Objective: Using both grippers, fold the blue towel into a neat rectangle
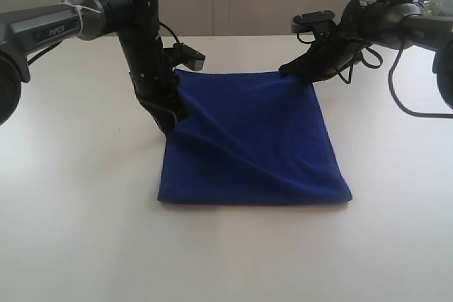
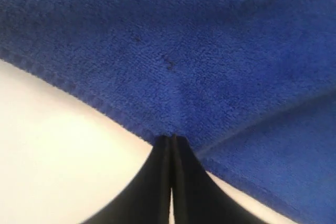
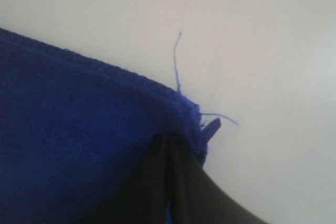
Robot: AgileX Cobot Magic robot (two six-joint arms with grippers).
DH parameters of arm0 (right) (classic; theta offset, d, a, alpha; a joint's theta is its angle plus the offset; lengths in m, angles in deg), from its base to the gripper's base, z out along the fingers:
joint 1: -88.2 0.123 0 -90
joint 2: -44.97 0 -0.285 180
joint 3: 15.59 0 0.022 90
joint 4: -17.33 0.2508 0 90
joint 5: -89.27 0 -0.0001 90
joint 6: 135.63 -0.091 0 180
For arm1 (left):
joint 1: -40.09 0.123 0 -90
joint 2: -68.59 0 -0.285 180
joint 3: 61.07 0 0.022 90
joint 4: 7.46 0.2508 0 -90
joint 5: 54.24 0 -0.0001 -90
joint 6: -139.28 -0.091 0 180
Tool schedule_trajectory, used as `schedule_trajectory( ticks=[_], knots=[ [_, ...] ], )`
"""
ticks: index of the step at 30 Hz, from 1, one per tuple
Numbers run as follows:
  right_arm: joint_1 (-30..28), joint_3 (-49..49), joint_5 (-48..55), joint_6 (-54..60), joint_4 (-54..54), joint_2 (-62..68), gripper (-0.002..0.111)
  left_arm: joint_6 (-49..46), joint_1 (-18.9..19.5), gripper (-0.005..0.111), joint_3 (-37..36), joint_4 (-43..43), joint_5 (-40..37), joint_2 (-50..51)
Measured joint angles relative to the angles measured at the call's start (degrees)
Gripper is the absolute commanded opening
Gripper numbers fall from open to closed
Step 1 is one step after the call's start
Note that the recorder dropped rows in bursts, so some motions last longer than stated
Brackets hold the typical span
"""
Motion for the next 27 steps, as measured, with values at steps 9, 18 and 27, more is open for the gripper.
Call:
schedule_trajectory(
  ticks=[9,18,27],
  knots=[
    [0.0,0.0,0.0,0.0,0.0,0.0,0.000,0.0,0.0,0.000,0.0,1.6,0.0,0.3],
    [0.0,0.0,0.1,0.0,0.0,0.0,0.000,0.0,0.0,0.000,0.0,2.0,0.0,0.3],
    [0.0,0.0,0.1,-1.1,-0.2,0.0,0.000,0.3,0.0,0.000,0.0,1.1,0.0,0.5]
  ],
)
